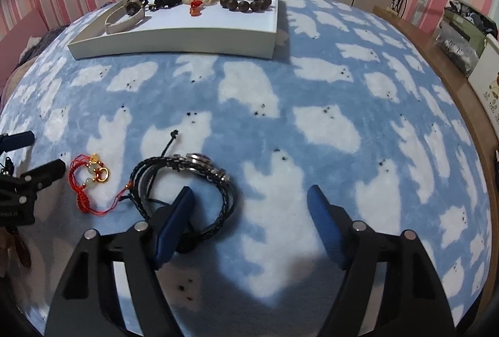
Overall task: Organize jewelry
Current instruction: 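Grasp the red string charm with the left tool while the right tool grasps the black braided bracelet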
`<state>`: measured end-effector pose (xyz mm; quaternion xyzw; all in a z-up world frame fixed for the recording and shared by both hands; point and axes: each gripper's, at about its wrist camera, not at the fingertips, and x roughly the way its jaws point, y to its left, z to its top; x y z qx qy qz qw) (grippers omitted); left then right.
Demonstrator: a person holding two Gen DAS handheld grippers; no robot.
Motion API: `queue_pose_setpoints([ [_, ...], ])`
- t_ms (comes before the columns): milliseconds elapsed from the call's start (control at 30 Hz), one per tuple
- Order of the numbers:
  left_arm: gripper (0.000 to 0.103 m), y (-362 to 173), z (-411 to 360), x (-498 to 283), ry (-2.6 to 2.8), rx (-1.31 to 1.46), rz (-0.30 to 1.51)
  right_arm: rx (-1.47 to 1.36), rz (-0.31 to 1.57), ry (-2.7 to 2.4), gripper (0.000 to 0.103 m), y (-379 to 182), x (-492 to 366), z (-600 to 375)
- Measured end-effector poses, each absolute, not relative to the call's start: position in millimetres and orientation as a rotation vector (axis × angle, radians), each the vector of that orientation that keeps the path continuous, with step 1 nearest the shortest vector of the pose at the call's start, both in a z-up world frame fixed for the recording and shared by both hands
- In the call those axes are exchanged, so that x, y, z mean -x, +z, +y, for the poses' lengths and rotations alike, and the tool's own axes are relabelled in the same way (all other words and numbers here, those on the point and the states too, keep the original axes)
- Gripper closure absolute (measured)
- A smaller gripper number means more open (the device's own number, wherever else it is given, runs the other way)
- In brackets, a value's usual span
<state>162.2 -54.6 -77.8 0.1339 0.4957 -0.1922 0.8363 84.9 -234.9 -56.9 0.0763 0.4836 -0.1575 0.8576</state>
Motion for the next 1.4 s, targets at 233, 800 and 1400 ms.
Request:
queue_pose_setpoints([
  [233,0.003,-67.7,-61.8,-158.8,-0.501,-0.205,1.037,-0.172,1.016,-0.313,0.028,-58.0,-85.7,-237.4],
  [800,0.004,-82.4,-96.4,-156.9,-0.499,-0.277,1.08,-0.196,1.011,-0.264,0.042,-58.1,-87.9,-247.0],
  [1400,0.056,-73.7,-98.4,-151.2,-0.533,-0.233,1.068,-0.216,0.993,-0.246,0.066,-56.9,-90.7,-256.9],
])
